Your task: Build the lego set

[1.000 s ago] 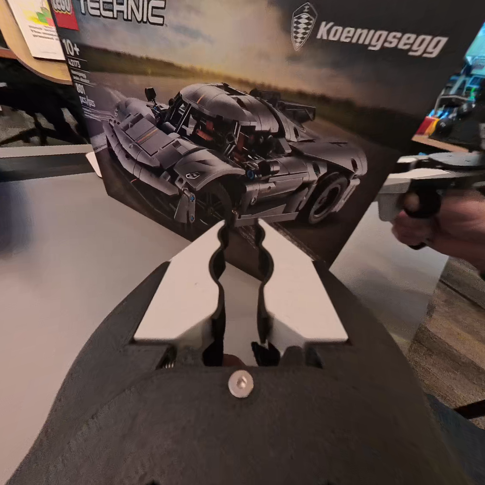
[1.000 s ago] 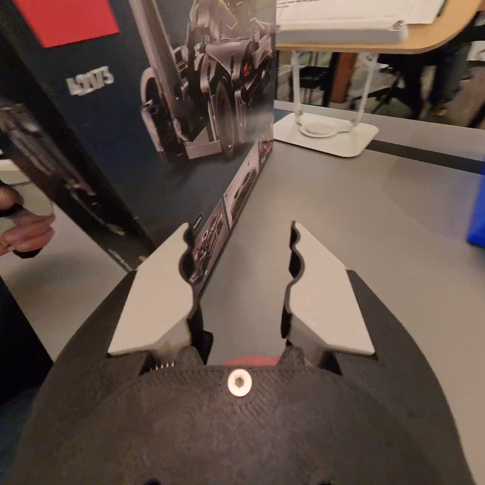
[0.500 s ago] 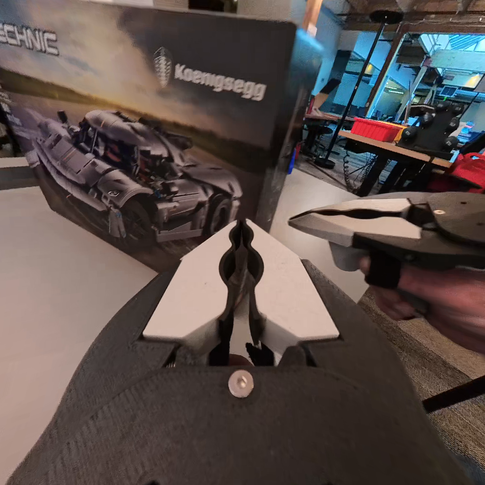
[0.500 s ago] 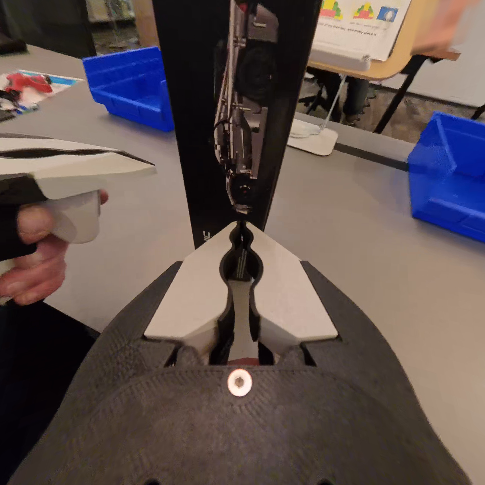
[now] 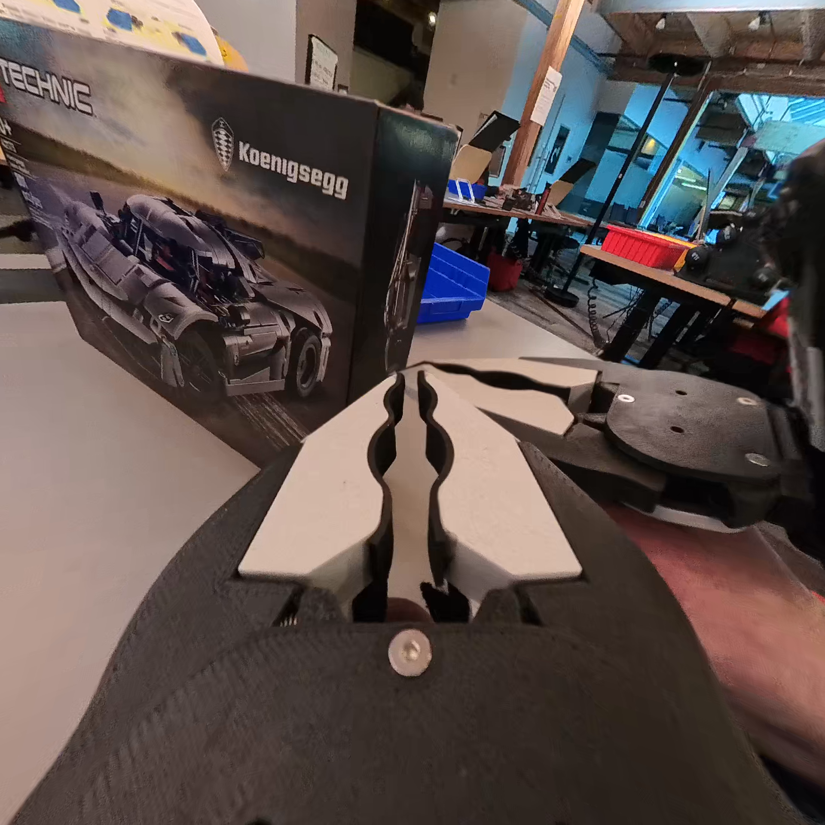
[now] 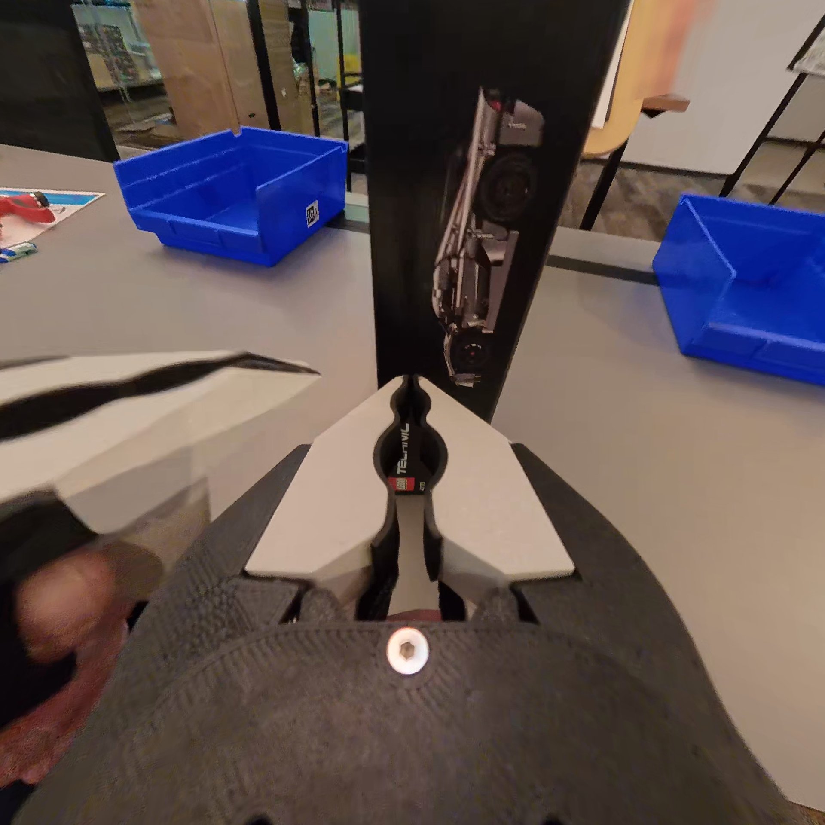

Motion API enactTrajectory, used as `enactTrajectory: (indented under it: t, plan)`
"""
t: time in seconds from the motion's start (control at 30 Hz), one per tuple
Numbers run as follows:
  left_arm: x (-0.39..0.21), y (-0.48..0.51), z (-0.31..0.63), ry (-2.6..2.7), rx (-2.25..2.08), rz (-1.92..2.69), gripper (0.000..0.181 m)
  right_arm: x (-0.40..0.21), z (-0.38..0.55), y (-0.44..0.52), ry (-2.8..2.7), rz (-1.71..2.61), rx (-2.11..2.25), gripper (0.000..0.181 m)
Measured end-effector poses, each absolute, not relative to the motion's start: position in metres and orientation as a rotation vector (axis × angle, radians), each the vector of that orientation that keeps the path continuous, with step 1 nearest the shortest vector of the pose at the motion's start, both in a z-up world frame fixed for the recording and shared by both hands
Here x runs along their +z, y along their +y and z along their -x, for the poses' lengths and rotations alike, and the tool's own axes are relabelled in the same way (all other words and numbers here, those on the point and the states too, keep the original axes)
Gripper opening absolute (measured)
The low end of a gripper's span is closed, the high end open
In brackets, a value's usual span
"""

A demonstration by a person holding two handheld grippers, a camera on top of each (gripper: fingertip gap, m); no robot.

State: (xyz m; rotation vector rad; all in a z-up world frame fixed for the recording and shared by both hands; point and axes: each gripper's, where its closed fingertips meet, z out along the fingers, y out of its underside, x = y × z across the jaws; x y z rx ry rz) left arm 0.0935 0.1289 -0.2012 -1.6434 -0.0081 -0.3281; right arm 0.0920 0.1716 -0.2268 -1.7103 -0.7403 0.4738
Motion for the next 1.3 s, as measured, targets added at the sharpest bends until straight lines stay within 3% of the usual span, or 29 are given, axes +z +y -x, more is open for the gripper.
enactTrajectory:
  t: [1.3]
  plan:
    - [-0.274, 0.111, -0.092, -0.085, -0.328, 1.763, 0.000, -0.271, -0.119, 0.152, -0.709, 1.845, 0.471, 0.000]
